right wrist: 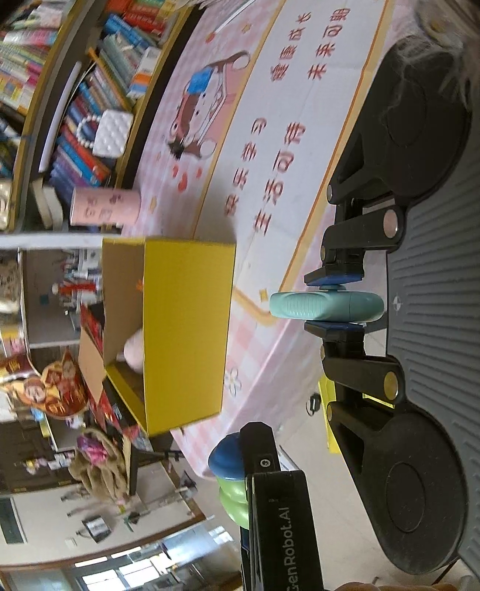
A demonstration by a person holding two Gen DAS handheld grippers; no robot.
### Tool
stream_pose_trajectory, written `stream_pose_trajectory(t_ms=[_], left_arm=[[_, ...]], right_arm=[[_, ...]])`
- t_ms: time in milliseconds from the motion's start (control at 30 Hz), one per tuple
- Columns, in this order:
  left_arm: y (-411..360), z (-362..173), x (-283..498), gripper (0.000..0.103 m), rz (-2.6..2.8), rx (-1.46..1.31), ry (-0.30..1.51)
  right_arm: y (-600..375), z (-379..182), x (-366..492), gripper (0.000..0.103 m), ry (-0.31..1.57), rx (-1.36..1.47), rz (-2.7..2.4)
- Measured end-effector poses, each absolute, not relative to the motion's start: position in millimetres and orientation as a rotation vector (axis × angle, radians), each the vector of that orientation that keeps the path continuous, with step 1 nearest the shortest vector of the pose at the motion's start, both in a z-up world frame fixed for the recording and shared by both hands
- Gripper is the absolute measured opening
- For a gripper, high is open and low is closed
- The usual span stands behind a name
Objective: Organize objects
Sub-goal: 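Carry the green toy and mint roller with both tools over the yellow box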
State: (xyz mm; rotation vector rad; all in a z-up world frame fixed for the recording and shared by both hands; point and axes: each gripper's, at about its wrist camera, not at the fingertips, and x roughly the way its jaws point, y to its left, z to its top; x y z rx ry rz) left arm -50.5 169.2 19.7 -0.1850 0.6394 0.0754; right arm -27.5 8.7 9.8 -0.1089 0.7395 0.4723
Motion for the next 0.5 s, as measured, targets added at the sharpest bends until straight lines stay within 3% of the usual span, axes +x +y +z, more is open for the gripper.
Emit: stream_pose_trajectory(t_ms=[500], left_arm=[[198.6,19.3,-46.3,0.073,0.134,-0.209,0.623]], right_arm=[[44.2,9.4,-7.2,0.018,0.748,-0.15,0.547]])
